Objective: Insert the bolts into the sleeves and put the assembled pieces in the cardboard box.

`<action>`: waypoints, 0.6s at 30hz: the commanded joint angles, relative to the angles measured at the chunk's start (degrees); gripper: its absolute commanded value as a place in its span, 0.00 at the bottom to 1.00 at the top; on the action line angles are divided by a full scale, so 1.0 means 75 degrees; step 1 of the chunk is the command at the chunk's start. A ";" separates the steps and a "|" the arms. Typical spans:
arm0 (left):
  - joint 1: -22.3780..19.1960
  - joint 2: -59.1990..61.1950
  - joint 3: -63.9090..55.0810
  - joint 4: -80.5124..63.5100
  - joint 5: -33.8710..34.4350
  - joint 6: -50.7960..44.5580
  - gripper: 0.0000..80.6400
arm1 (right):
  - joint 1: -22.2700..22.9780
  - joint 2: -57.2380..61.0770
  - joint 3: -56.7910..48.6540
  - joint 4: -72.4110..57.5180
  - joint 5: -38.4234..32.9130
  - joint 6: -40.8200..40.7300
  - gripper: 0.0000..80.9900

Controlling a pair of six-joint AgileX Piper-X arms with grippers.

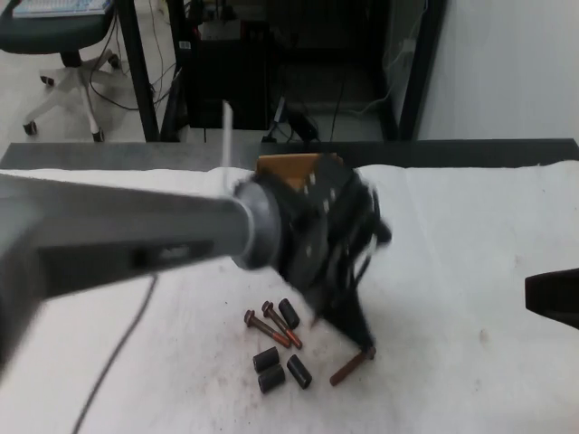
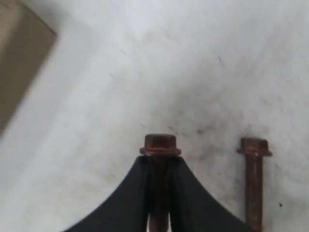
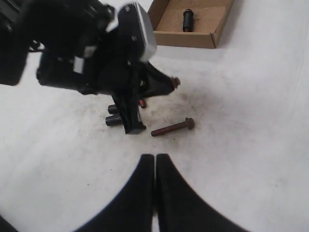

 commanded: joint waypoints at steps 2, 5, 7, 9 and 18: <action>0.0091 -0.1478 -0.0119 -0.0728 -0.0958 -0.0357 0.00 | -0.0027 -0.0085 -0.0007 0.0011 -0.0043 -0.0115 0.01; 0.0229 -0.2268 -0.0100 -0.0779 -0.1205 -0.0961 0.00 | -0.0027 -0.0085 -0.0007 -0.0053 -0.0043 0.0089 0.01; 0.0353 -0.2698 -0.0100 -0.0657 -0.1204 -0.1427 0.00 | -0.0027 -0.0065 -0.0007 -0.0260 -0.0043 0.0247 0.01; 0.0515 -0.3152 -0.0001 -0.0568 -0.1174 -0.1860 0.00 | -0.0027 0.0024 -0.0007 -0.0660 -0.0043 0.0444 0.01; 0.1671 -0.5694 0.2236 -0.0599 -0.0718 -0.2193 0.00 | 0.0193 0.1433 -0.0024 -0.2501 -0.0895 0.1131 0.01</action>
